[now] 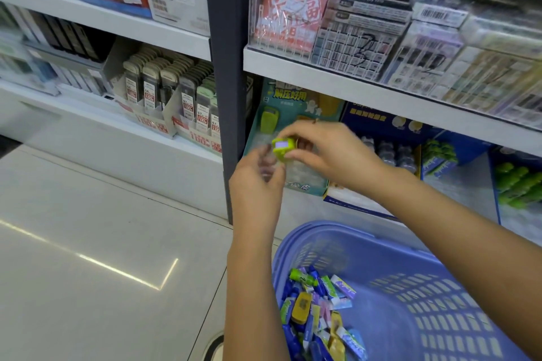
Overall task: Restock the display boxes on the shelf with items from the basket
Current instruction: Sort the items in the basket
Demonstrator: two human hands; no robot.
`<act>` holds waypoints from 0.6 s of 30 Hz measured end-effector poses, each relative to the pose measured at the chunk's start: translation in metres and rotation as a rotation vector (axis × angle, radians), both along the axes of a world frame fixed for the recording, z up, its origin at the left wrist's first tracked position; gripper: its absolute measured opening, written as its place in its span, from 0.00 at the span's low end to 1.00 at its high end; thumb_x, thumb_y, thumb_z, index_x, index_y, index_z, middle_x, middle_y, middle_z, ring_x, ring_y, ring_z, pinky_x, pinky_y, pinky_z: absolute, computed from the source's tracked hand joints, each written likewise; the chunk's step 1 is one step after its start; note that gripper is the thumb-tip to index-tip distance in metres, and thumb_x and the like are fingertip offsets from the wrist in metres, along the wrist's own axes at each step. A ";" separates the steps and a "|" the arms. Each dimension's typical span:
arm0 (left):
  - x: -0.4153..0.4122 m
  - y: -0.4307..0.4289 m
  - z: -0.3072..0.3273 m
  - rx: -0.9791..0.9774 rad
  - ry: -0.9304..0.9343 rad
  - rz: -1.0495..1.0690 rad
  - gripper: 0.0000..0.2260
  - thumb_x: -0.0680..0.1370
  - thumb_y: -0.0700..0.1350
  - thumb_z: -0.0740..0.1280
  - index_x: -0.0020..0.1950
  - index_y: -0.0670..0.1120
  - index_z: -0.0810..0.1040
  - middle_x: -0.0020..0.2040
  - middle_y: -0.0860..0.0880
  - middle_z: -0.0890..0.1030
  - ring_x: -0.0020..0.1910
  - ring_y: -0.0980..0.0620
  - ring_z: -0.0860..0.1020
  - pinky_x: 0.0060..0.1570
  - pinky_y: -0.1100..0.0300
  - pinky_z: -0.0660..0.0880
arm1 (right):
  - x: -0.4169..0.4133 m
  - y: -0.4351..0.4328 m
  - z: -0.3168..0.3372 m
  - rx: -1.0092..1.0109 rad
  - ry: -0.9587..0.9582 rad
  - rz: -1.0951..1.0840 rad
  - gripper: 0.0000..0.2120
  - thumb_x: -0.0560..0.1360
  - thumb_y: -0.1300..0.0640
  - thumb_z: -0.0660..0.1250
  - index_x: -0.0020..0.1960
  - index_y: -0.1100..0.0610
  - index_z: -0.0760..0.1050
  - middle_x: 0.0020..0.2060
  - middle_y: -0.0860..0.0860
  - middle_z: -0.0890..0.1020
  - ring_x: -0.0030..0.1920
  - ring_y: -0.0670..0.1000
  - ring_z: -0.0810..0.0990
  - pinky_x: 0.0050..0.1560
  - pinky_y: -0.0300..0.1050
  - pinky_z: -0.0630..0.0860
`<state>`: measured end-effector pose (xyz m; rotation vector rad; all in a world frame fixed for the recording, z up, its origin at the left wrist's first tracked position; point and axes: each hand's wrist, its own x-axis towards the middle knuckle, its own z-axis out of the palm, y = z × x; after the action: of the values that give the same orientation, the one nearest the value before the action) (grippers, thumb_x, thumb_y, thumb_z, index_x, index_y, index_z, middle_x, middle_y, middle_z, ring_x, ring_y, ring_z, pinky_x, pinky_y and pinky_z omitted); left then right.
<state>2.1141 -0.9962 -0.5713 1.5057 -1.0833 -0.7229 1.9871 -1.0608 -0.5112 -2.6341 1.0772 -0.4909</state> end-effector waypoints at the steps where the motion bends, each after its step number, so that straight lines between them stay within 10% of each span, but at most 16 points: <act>1: -0.002 -0.002 0.000 -0.006 -0.058 -0.023 0.20 0.76 0.42 0.68 0.68 0.45 0.72 0.53 0.51 0.79 0.49 0.63 0.76 0.50 0.72 0.71 | 0.001 -0.007 -0.001 0.005 -0.075 -0.083 0.14 0.75 0.55 0.68 0.59 0.55 0.75 0.47 0.49 0.80 0.46 0.51 0.79 0.50 0.48 0.76; 8: -0.026 -0.009 -0.014 0.281 -0.670 -0.321 0.26 0.80 0.51 0.61 0.74 0.42 0.62 0.76 0.45 0.60 0.75 0.49 0.54 0.73 0.55 0.41 | 0.023 -0.065 -0.020 0.063 -0.038 -0.379 0.16 0.74 0.57 0.68 0.61 0.57 0.74 0.54 0.55 0.79 0.55 0.55 0.77 0.52 0.40 0.70; 18: -0.024 -0.010 -0.021 0.222 -0.678 -0.296 0.25 0.80 0.51 0.60 0.75 0.43 0.61 0.76 0.46 0.60 0.75 0.50 0.54 0.72 0.58 0.39 | 0.030 -0.067 -0.024 0.006 0.100 -0.421 0.12 0.74 0.58 0.68 0.56 0.59 0.75 0.54 0.58 0.79 0.55 0.58 0.76 0.49 0.42 0.69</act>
<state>2.0898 -1.0059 -0.5922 1.8651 -1.8093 -0.5488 2.0171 -1.1280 -0.5351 -2.4469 1.6733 -0.4353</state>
